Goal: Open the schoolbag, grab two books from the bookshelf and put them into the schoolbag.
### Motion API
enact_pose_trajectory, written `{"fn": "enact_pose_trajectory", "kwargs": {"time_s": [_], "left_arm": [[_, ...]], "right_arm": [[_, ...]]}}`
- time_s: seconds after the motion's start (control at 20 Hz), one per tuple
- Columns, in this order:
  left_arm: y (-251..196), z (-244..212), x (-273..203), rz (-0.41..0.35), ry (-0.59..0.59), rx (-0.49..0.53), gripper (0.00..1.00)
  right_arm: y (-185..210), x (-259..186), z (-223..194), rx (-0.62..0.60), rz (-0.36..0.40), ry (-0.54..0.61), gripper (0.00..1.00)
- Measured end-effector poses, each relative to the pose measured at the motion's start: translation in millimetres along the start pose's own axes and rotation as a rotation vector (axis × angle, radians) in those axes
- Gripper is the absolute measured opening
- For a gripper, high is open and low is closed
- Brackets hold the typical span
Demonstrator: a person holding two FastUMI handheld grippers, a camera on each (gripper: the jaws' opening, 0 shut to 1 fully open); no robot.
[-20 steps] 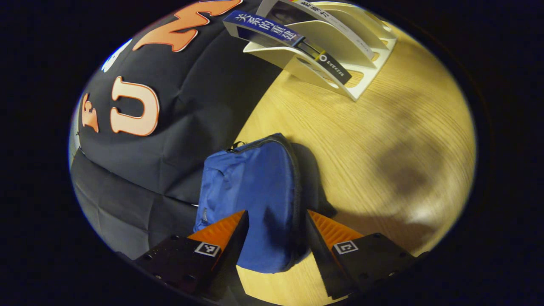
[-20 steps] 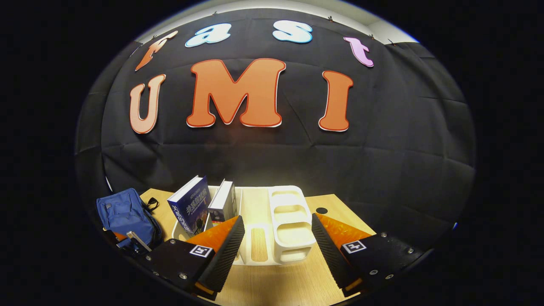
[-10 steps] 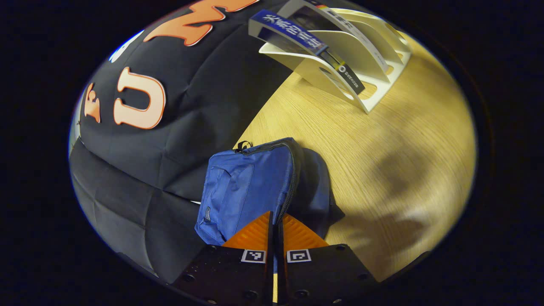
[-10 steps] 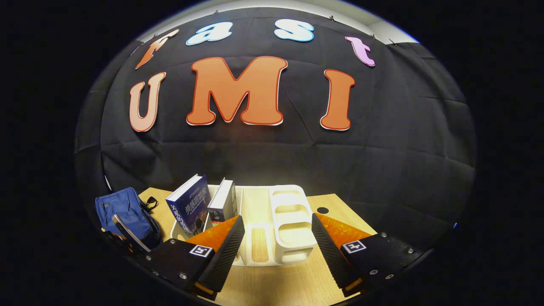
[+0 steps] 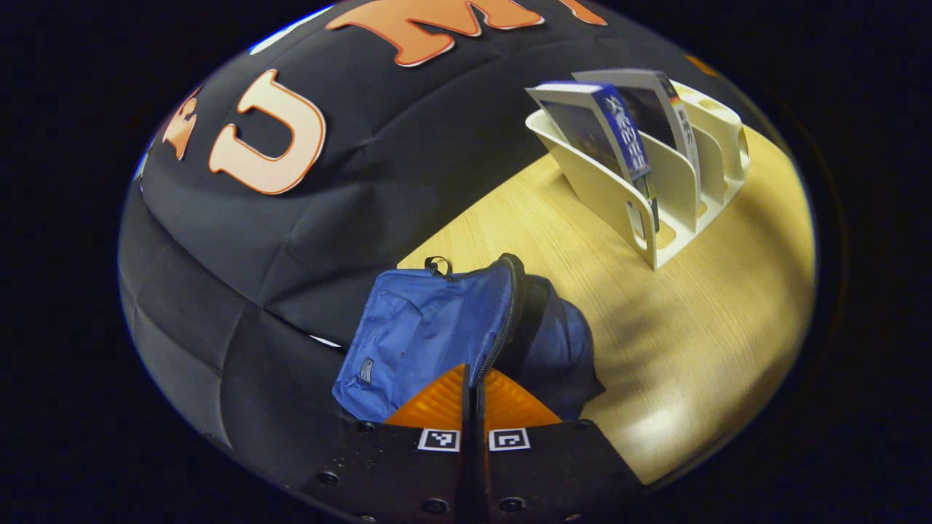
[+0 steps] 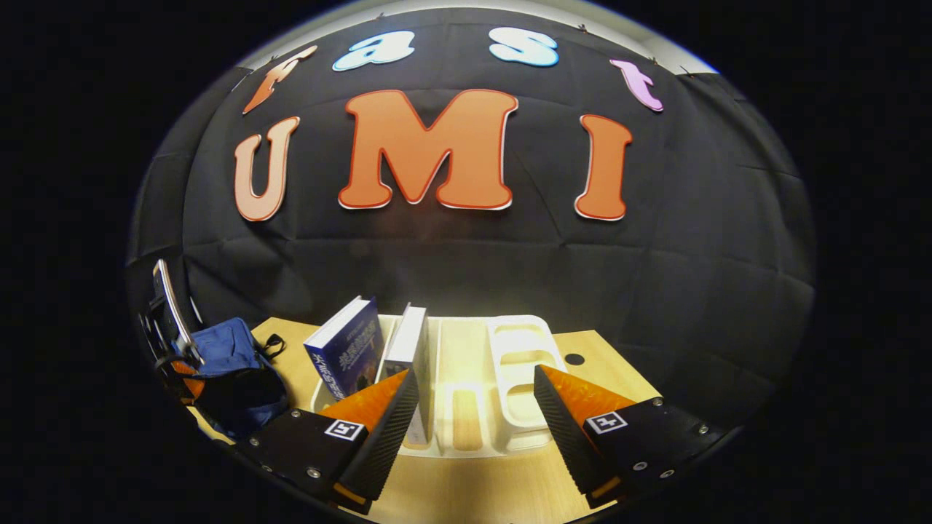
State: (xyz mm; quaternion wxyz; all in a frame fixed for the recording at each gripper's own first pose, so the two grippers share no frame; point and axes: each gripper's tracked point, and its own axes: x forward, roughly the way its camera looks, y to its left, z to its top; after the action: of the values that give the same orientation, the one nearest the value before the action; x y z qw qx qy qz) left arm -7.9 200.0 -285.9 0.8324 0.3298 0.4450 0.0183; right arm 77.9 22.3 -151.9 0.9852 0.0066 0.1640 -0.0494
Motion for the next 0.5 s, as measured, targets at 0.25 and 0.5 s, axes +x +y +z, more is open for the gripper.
{"fn": "enact_pose_trajectory", "kwargs": {"time_s": [0.25,0.5], "left_arm": [[44,16,-8,-0.089,-0.017,-0.213,0.0],[102,34,-10,-0.121,-0.052,-0.266,0.0]], "right_arm": [[60,11,16,-0.027,0.126,0.038,0.95],[112,24,20,-0.068,0.212,0.124,0.95]]}}
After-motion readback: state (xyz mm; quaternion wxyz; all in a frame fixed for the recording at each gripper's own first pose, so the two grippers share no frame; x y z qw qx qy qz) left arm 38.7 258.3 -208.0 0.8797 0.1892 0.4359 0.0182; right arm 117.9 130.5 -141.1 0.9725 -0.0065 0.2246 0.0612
